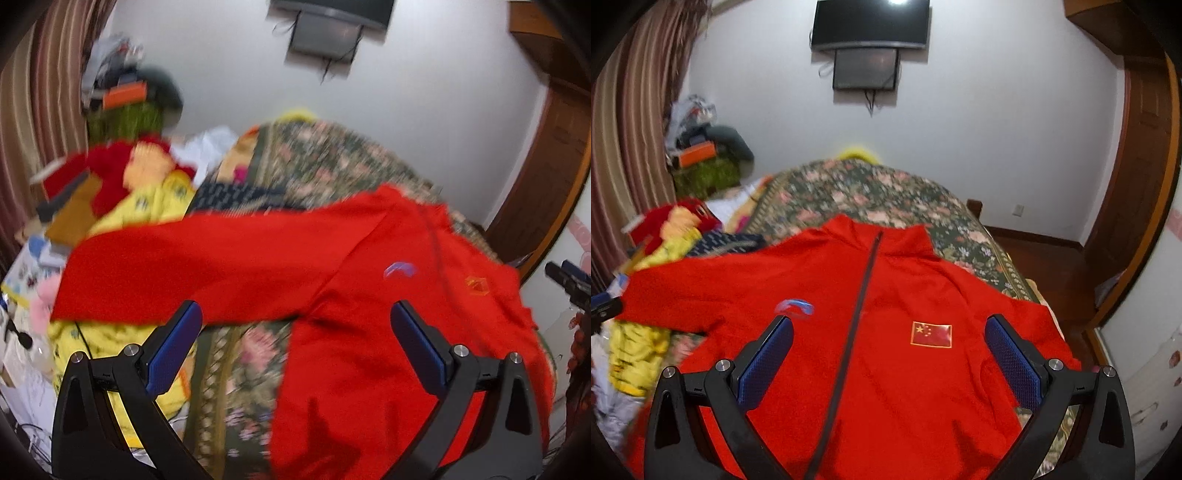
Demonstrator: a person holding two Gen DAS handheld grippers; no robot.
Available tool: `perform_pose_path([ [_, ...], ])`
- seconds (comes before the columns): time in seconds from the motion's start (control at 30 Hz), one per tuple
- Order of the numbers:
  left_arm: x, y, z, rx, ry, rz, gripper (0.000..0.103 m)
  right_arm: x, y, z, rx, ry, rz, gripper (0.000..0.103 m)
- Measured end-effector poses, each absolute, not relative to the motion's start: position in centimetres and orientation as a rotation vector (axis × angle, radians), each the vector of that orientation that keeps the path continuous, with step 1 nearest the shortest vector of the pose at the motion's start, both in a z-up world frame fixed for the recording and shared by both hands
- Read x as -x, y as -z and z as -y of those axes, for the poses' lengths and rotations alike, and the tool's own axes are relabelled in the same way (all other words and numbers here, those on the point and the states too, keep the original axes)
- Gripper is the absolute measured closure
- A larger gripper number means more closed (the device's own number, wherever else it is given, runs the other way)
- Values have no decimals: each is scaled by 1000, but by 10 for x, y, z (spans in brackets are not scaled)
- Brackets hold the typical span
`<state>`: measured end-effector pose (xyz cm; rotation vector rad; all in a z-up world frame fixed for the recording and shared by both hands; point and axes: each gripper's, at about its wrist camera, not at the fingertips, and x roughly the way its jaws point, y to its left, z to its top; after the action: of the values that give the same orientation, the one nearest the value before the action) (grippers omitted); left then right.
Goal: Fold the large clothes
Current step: 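Grasp the jacket sleeve with the left tool and lift it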
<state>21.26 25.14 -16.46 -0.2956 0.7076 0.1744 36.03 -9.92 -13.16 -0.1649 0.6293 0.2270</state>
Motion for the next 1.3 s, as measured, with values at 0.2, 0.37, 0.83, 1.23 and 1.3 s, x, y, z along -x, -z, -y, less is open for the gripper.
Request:
perform_pose_path([
  [0.2, -210, 236, -311, 489, -222, -835, 0, -402, 185, 87, 167, -263, -764, 0],
  [0.37, -210, 280, -358, 714, -245, -848, 2, -413, 209, 85, 132, -292, -850, 0],
  [0.83, -229, 302, -426, 710, -442, -780, 25, -421, 218, 103, -42, -304, -945, 0],
  [1.23, -214, 280, -482, 627, -728, -697, 93, -416, 201, 119, -122, -306, -945, 0],
  [1.3, -222, 267, -472, 537, -751, -702, 97, -414, 197, 123, -135, -309, -939, 0],
])
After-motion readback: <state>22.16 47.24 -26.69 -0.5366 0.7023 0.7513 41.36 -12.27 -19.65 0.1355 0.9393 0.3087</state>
